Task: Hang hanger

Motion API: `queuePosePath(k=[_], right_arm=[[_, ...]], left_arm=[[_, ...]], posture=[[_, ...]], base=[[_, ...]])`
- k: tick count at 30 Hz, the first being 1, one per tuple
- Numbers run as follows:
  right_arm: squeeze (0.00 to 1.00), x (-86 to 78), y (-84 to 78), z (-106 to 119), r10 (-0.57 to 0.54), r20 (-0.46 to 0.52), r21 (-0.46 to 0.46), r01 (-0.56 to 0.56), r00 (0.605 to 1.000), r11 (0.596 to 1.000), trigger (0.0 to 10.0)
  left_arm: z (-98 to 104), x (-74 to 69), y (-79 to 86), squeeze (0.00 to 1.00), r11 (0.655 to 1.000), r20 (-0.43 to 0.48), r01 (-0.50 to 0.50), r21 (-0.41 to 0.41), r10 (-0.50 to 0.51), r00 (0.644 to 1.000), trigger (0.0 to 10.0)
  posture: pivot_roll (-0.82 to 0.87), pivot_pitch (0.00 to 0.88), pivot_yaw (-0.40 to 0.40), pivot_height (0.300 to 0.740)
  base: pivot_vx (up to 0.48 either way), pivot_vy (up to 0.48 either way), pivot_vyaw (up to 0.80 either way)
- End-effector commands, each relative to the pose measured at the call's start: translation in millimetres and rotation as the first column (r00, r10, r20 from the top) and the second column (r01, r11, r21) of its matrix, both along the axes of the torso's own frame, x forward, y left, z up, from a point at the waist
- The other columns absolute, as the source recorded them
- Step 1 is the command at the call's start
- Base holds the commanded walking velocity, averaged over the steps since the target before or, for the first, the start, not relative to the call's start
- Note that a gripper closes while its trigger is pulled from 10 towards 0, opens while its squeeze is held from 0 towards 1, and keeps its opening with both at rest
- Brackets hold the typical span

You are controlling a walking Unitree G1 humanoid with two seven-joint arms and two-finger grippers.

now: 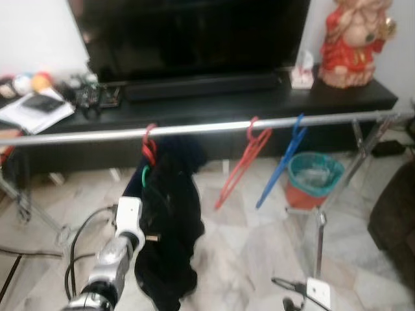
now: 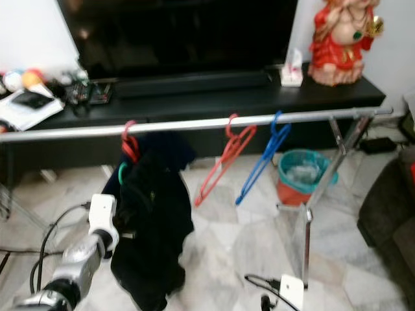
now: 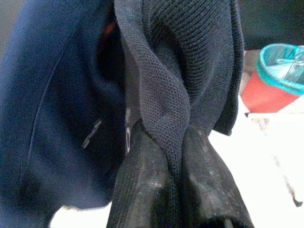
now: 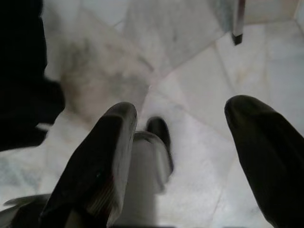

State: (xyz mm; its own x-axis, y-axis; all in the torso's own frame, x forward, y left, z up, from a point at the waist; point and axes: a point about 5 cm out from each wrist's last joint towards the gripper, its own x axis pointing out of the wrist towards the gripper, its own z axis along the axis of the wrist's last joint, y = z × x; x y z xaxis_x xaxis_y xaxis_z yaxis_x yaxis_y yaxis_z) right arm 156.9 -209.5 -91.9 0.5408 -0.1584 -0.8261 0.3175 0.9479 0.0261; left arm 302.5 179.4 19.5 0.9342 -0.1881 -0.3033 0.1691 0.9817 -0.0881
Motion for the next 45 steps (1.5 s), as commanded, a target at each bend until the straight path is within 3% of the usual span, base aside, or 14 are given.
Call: queuePosePath(k=[1,9,20,26,35,39,45], right_arm=[[0.0,-0.9,0.8,-0.6,0.003,-0.007,-0.002,-0.003,1.0,1.0,10.0],[0.0,-3.8,3.2,-1.9,0.002,-0.005,0.001,-0.002,1.0,1.0,10.0],[0.0,-8.6,-10.8,-1.1,-0.004,-0.014,-0.011,0.003,1.0,1.0,10.0],[0.0,0.4,0.2,0.0,0.009,-0.005,-0.003,-0.009,1.0,1.0,10.0],[0.0,-0.1,10.8,-2.0,0.021,-0.014,0.005,-0.021,1.0,1.0,10.0],[0.0,-3.6,7.3,-2.8,0.02,-0.02,0.001,-0.02,1.0,1.0,10.0],[0.0,-9.9,-11.3,-1.6,0.009,-0.022,-0.013,-0.01,1.0,1.0,10.0]], left_arm=[[5.5,4.1,-0.8,0.0,1.0,0.024,0.012,0.022,-0.013,1.0,10.0],[6.0,3.0,2.8,0.0,1.0,0.038,-0.004,0.007,0.004,0.999,10.0],[6.6,3.6,1.8,0.0,0.999,0.043,0.0,0.038,-0.002,0.999,10.0],[6.5,3.0,2.8,0.0,0.999,0.045,0.0,0.041,-0.002,0.999,10.0],[6.4,2.7,2.0,0.0,0.999,0.047,0.004,0.039,-0.006,0.999,10.0],[6.4,2.8,1.9,0.0,0.999,0.047,0.005,0.045,-0.007,0.999,10.0],[6.5,2.9,1.8,0.0,0.999,0.049,0.004,0.051,-0.006,0.999,10.0]], posture=[[-0.02,0.0,0.05,0.74],[-0.02,0.0,0.052,0.74],[-0.02,0.0,0.053,0.74],[-0.01,0.0,0.052,0.74],[-0.01,0.0,0.051,0.74],[-0.01,0.0,0.05,0.74],[-0.01,0.0,0.049,0.74]], base=[[0.0,0.0,0.0],[0.0,0.0,0.0],[0.0,-0.07,0.0],[0.0,-0.27,0.0],[0.0,-0.309,0.0],[0.0,-0.309,0.0],[0.0,-0.33,0.0]])
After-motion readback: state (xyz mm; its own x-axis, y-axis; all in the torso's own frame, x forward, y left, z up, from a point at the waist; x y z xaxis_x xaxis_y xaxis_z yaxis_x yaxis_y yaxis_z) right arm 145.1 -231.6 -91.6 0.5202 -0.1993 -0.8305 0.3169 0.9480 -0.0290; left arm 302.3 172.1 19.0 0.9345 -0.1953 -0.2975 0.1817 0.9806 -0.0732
